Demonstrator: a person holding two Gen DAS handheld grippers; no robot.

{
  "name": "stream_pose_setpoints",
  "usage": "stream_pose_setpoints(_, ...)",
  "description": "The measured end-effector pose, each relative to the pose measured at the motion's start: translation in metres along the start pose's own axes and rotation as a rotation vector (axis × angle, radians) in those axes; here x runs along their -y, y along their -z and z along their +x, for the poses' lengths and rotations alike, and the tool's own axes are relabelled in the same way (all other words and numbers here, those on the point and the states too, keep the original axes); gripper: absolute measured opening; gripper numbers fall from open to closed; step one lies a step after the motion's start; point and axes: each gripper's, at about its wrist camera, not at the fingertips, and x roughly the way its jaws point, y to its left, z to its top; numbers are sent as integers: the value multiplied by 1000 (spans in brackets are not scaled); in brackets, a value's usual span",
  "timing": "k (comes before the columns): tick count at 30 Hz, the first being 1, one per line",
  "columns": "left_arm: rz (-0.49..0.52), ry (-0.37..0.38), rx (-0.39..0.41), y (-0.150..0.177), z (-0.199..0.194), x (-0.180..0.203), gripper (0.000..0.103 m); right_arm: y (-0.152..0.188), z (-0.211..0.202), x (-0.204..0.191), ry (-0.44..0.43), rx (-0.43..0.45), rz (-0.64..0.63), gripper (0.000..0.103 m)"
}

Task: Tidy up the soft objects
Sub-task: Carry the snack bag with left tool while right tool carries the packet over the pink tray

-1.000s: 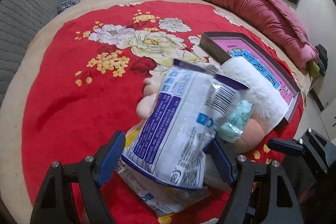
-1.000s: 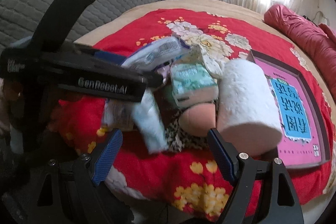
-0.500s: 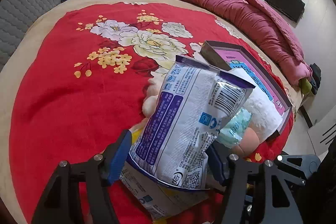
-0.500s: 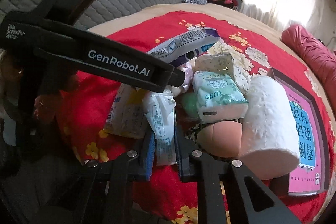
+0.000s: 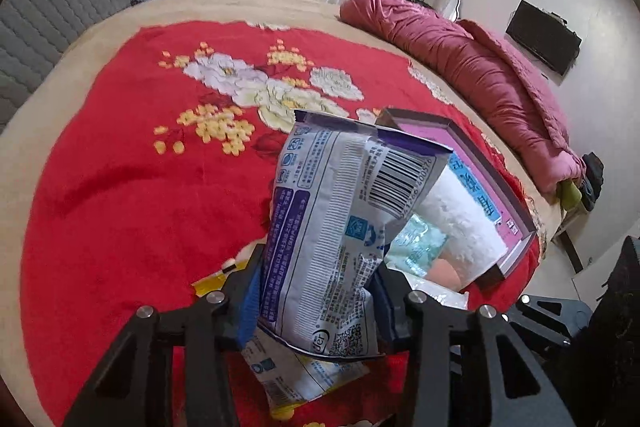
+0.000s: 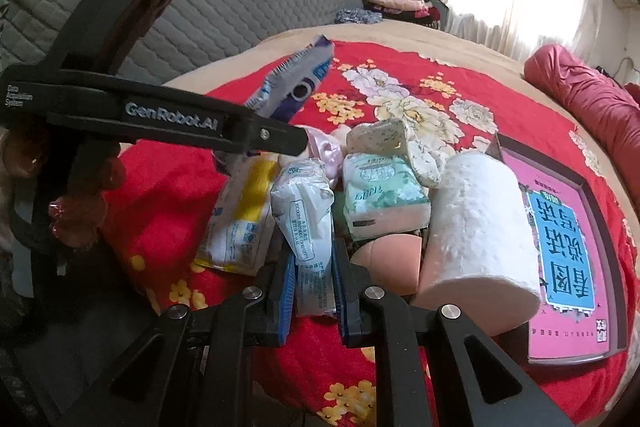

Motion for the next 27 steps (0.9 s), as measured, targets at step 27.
stream_pose_setpoints(27,60,-38,52,11,-43,60,47,1,-76,31,116,167,122,17)
